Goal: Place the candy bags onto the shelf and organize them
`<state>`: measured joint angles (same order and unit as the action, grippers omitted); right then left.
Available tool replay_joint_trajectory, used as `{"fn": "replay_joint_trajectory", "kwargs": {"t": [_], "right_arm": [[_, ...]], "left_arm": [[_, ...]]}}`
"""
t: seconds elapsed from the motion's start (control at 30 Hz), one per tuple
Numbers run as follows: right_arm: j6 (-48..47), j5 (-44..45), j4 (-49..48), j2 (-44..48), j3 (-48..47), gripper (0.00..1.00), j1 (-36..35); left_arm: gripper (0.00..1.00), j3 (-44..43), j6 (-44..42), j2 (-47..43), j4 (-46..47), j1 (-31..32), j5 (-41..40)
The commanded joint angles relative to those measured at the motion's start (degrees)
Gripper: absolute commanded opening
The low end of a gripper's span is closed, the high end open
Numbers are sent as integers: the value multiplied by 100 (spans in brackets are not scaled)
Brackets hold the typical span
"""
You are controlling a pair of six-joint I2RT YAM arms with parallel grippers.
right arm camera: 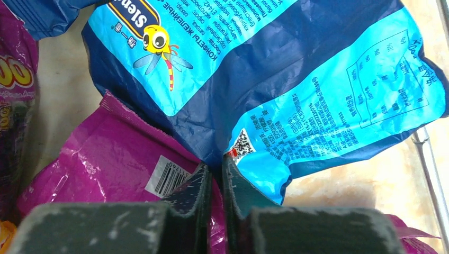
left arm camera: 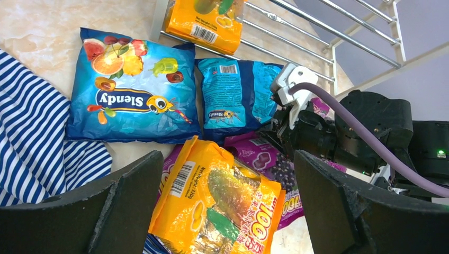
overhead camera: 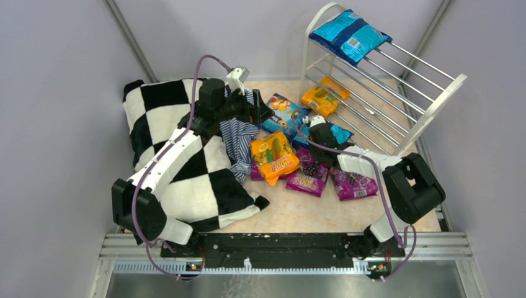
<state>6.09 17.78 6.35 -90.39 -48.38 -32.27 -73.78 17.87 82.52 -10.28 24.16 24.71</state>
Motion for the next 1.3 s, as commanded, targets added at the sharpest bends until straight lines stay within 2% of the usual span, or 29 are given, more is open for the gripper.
{"fn": "replay_joint_trajectory", "kwargs": {"t": [0.0,0.3,0.77,0.87,0.97,1.07,1.1,1.17,1.2,1.27], "right_arm": [[-7,254,-436,257,-74,1,-52],[168,114,-373,1308,-9,0,-51],[675,-948,327,2583,-111,0,-50],[882,-1081,325,2836,65,0,-50],[997,-1214,353,3031,130,0,-48],[792,-1308,466,3123,179,2,-44],[684,-1229,552,3085,171,13,-43],[532,-959,763,2951,100,47,-47],[437,-881,871,2852,41,58,-48],[275,-842,1080,2629,-92,66,-60]], "left_arm": [[99,-5,9,-140,238,27,192],[99,2,33,-174,233,27,217],[99,51,90,-292,293,102,400],[99,345,621,-362,533,115,1008],[99,1042,1506,-541,1272,219,1603],[99,1604,2018,-870,1678,564,1465],[99,1729,2088,-1006,1708,701,1315],[99,1883,2173,-1248,1700,963,1001],[99,1923,2202,-1344,1664,1101,913],[99,1951,2201,-1500,1477,1241,783]]}}
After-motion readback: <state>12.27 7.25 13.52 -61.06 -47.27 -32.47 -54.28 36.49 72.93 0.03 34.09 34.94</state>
